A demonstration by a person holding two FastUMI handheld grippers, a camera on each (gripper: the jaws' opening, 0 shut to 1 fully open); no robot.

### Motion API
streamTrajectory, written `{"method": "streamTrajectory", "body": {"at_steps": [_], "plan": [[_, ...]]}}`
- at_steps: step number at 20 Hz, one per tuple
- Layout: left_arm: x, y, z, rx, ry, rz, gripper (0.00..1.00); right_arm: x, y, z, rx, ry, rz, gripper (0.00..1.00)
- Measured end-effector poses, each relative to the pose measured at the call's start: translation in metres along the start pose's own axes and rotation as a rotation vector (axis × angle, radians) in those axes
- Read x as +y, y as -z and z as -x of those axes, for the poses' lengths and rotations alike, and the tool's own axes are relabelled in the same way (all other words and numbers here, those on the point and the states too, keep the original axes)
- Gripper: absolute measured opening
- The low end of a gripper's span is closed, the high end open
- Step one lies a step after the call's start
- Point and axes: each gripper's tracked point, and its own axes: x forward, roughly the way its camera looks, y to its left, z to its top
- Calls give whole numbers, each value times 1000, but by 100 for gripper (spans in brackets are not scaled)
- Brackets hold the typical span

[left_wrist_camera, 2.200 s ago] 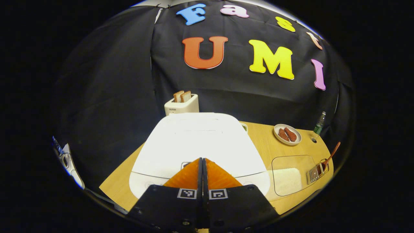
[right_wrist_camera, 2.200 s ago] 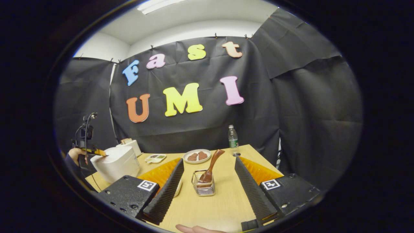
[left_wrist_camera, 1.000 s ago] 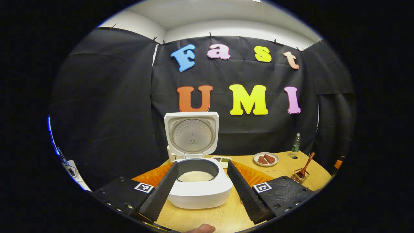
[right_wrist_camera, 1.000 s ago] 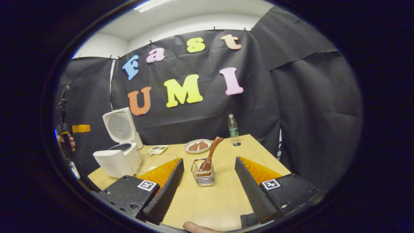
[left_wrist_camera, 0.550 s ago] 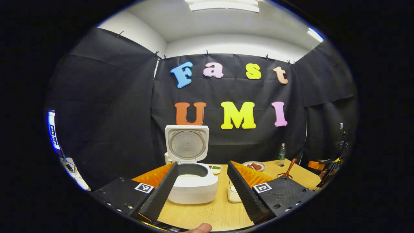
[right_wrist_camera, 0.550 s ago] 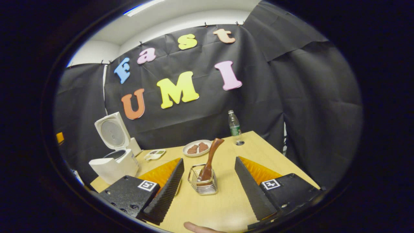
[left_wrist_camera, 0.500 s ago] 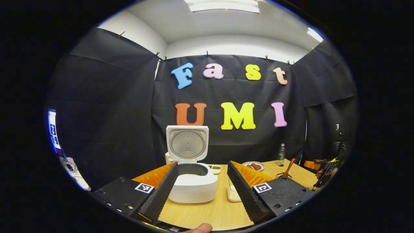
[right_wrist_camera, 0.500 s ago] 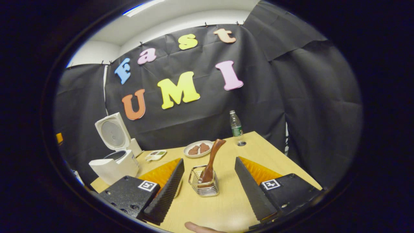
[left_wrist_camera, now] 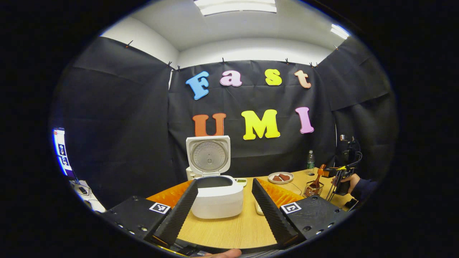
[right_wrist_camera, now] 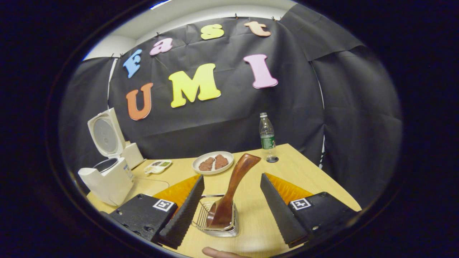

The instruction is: Close the left gripper, press the button to open the rice cooker; take a wooden spoon from the chopstick holder with the right hand, scoop a spoonful of rice and pour it into the rice cooker, then put the wooden spoon back into the chopstick holder.

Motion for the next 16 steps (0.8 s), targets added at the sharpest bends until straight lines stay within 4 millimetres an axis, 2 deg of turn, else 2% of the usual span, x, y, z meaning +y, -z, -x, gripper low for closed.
{"method": "streamTrajectory", "body": {"at_steps": [3, 4, 6, 7, 8, 10, 11, 12, 13, 14, 15, 16], "plan": [[-4, 0, 4, -22, 11, 15, 96, -8, 9, -24, 32, 47, -20, 97], [-9, 1, 5, -18, 29, 19, 95, -9, 13, -31, 54, 50, -44, 100], [-13, 7, 5, -3, 47, 16, 96, -1, 26, -43, 106, 29, -96, 100], [-13, 9, 6, 1, 48, 9, 95, 2, 33, -47, 129, 13, -125, 96], [-11, 11, 4, 5, 49, 4, 95, 8, 39, -50, 149, -14, -150, 100], [-10, 10, 4, 8, 42, 8, 95, 14, 49, -52, 177, -26, -192, 93], [-12, 8, 3, 5, 48, 8, 95, 18, 50, -53, 172, -43, -190, 82], [-13, 7, 5, 5, 59, 5, 95, 18, 48, -51, 155, -38, -169, 84], [-13, 8, 5, 4, 64, 2, 95, 12, 44, -49, 118, -8, -143, 62], [-13, 9, 4, 9, 66, 3, 95, 7, 42, -48, 104, 18, -134, 48], [-13, 9, 4, 13, 68, 9, 95, 15, 42, -45, 108, -9, -146, 28], [-14, 9, 5, 15, 72, 18, 95, 21, 44, -41, 121, -24, -145, 24]]}}
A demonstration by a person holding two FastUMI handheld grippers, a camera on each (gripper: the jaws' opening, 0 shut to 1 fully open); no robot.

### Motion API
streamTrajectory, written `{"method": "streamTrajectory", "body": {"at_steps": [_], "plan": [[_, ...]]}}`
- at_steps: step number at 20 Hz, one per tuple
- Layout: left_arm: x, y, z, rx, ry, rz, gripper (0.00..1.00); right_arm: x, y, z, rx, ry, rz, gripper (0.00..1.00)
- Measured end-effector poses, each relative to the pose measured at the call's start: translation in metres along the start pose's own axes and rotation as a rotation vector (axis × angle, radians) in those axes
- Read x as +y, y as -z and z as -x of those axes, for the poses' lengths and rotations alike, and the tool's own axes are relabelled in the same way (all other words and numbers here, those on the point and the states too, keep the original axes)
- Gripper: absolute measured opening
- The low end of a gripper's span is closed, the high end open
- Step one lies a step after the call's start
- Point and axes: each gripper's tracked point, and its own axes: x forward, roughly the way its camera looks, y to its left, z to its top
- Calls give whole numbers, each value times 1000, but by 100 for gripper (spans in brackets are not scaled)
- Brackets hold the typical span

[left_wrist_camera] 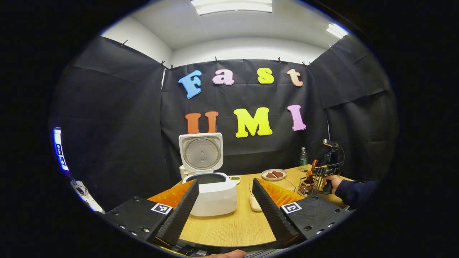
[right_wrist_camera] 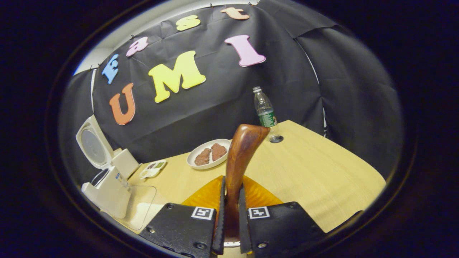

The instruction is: Close the left gripper, press the button to open the rice cooker; take a wooden spoon from the chopstick holder with the right hand, scoop a spoonful of rice and pour it into the rice cooker, then put the wooden spoon back into the chopstick holder.

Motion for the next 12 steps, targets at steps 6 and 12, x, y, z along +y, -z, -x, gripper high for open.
{"method": "streamTrajectory", "body": {"at_steps": [6, 12], "plan": [[1, -4, 4, -2, 5, 8, 95, 11, -24, 32, -62, 35, 113, 15], [1, -8, 16, -12, 23, 55, 95, 60, -71, 75, -206, 32, 228, 13]]}}
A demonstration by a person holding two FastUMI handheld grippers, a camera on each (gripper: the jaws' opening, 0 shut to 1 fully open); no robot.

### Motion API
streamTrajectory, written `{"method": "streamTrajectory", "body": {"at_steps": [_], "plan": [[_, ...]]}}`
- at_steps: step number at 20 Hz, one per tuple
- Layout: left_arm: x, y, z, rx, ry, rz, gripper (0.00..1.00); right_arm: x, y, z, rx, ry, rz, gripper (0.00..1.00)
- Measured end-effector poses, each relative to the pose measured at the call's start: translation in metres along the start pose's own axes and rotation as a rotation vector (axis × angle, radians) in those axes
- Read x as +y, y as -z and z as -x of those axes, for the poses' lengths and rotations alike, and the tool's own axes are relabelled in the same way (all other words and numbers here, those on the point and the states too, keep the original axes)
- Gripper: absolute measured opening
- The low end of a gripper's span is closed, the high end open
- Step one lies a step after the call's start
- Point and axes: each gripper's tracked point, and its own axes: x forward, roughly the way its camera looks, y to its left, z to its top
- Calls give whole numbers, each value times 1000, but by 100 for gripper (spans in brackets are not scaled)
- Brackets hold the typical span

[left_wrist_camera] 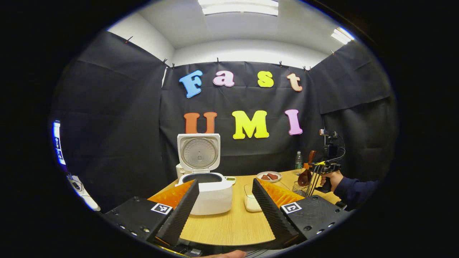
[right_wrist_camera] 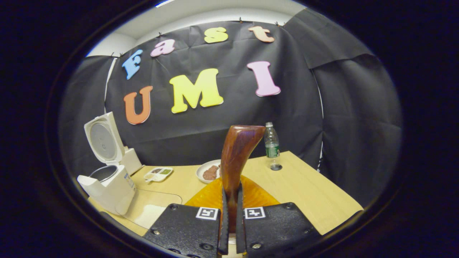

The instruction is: Close the left gripper, press the button to open the rice cooker; take a wooden spoon from the chopstick holder with the right hand, scoop a spoonful of rice and pour it into the rice cooker, then put the wooden spoon back into the chopstick holder.

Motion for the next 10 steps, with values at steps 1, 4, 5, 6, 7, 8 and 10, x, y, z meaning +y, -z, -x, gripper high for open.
{"method": "streamTrajectory", "body": {"at_steps": [1, 4, 5, 6, 7, 8, 10], "plan": [[1, 0, 1, -1, -1, 9, 95, 8, -10, 4, -23, -4, 7, 13], [13, 0, 4, 3, -22, 25, 95, 44, -25, 15, -56, -42, 22, 13], [17, 2, 5, 4, -28, 27, 95, 57, -27, 16, -62, -61, 23, 13], [19, 1, 5, 7, -32, 30, 95, 69, -28, 17, -67, -74, 22, 13], [21, 2, 6, 12, -36, 32, 95, 77, -28, 16, -77, -80, 17, 13], [24, 3, 6, 14, -40, 31, 96, 87, -29, 15, -96, -86, 6, 13], [32, 5, 9, 14, -50, 21, 96, 106, -22, 9, -103, -88, 4, 13]]}}
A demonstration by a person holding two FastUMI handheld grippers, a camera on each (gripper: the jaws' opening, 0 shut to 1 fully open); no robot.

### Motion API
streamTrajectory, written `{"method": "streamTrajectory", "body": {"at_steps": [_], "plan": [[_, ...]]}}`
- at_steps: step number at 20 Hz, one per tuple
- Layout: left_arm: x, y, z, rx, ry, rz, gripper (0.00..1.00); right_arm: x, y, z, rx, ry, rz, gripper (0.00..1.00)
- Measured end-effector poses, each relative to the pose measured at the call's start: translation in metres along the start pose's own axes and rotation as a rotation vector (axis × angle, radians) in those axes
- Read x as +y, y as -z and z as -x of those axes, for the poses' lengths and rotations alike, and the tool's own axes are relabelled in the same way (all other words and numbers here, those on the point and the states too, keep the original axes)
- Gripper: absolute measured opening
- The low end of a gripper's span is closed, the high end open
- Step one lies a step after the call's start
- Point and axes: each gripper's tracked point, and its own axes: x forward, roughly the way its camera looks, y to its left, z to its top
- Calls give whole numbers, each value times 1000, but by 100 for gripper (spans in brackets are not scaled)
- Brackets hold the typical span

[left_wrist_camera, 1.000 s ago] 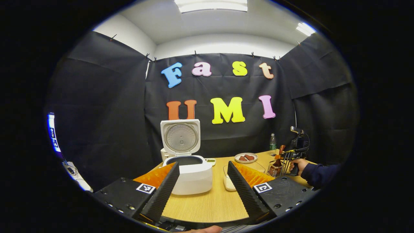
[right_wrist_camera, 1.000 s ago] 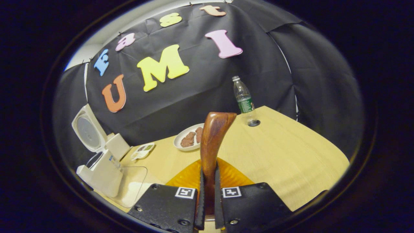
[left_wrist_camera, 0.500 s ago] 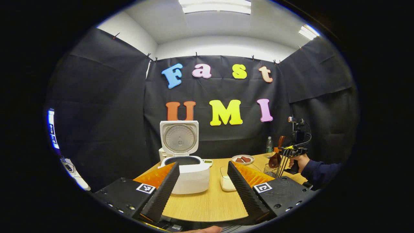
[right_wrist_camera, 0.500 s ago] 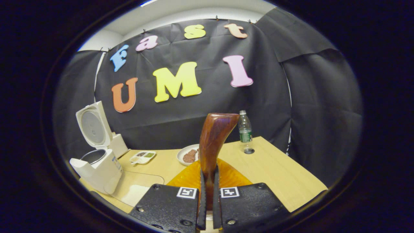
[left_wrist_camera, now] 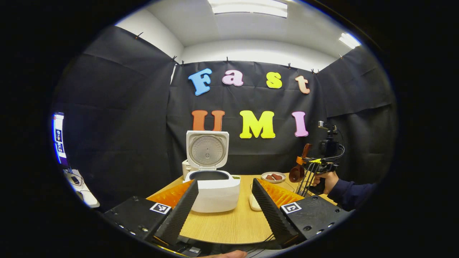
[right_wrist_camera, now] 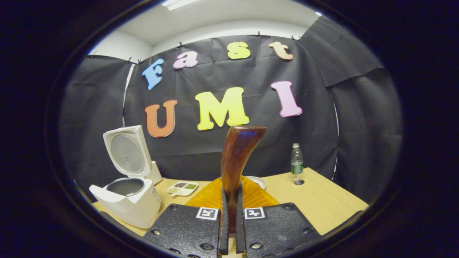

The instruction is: Close the left gripper, press the button to open the rice cooker; take a wooden spoon from the chopstick holder with the right hand, scoop a spoonful of rice and pour it into the rice cooker, then put the wooden spoon back into the chopstick holder.

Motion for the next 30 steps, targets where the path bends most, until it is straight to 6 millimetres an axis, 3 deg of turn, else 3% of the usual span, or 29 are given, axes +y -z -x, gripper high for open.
{"method": "streamTrajectory", "body": {"at_steps": [4, 11, 13, 15, 18, 20, 30], "plan": [[15, 3, -1, 0, -17, 12, 95, 38, 37, -25, 53, -33, 53, 13], [22, 10, -4, 15, -9, 13, 95, 56, 122, -58, 204, -49, 285, 13], [20, 10, -2, 15, 4, 12, 95, 44, 123, -61, 216, -11, 330, 13], [17, 9, -3, 10, 12, 17, 94, 37, 136, -63, 268, -10, 388, 13], [18, 10, 0, 11, 2, 14, 95, 43, 156, -52, 365, -71, 285, 13], [19, -1, 1, -32, -11, -13, 94, 45, 154, -42, 384, -77, 202, 13], [5, 2, 2, -37, 21, -17, 94, 91, 161, -25, 349, -118, 50, 13]]}}
